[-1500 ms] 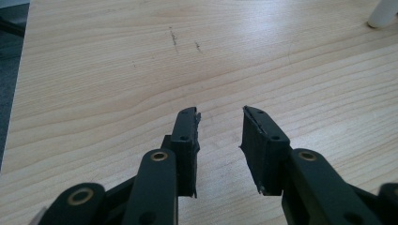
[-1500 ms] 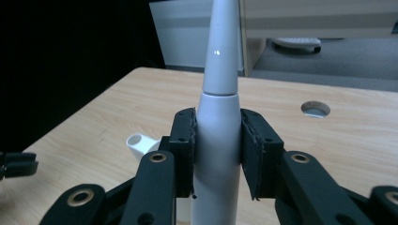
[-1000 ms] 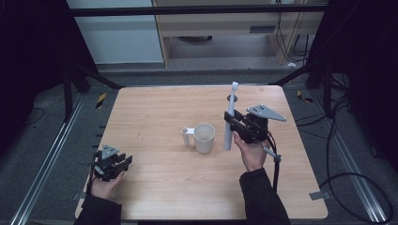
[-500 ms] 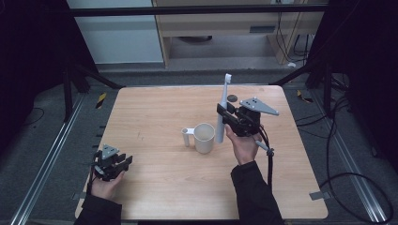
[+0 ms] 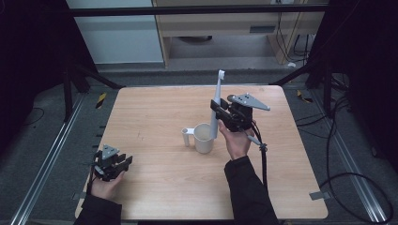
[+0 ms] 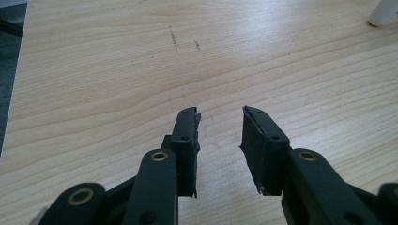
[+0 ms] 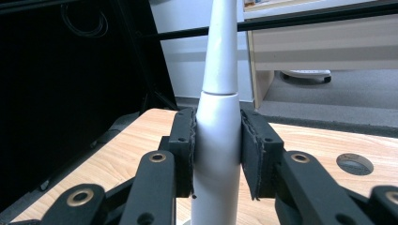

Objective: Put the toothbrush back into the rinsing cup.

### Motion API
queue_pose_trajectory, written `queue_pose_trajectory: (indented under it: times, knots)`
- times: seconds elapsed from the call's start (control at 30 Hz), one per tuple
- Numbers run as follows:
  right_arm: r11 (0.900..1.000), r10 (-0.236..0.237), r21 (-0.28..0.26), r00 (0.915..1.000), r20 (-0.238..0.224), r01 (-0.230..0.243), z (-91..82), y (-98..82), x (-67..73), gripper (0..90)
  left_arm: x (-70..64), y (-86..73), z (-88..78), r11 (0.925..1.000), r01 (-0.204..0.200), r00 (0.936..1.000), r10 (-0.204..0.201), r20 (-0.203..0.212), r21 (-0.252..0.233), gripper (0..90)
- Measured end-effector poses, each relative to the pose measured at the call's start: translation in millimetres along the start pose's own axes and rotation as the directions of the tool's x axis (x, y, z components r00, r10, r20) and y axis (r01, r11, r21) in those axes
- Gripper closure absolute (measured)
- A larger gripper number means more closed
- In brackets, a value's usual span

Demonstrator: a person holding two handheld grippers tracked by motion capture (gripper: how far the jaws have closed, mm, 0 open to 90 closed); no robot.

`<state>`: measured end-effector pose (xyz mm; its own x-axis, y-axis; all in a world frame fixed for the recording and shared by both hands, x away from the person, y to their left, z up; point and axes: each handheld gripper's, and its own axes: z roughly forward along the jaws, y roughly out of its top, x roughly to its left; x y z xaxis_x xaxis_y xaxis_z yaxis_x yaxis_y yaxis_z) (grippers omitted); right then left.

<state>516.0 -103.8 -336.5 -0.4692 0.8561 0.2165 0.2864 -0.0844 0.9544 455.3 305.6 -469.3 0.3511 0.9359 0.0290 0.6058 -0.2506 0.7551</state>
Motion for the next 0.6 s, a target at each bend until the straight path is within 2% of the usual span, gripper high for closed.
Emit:
queue_pose_trajectory:
  times: [0.6]
  knots:
    - [1.0, 0.026, 0.006, 0.9996, 0.008, -0.026, 27.3, -9.5, -0.2, 67.7, 0.2, -0.1, -0.1, 1.0, 0.0, 1.0, 0.0, 0.0, -0.002, 65.9]
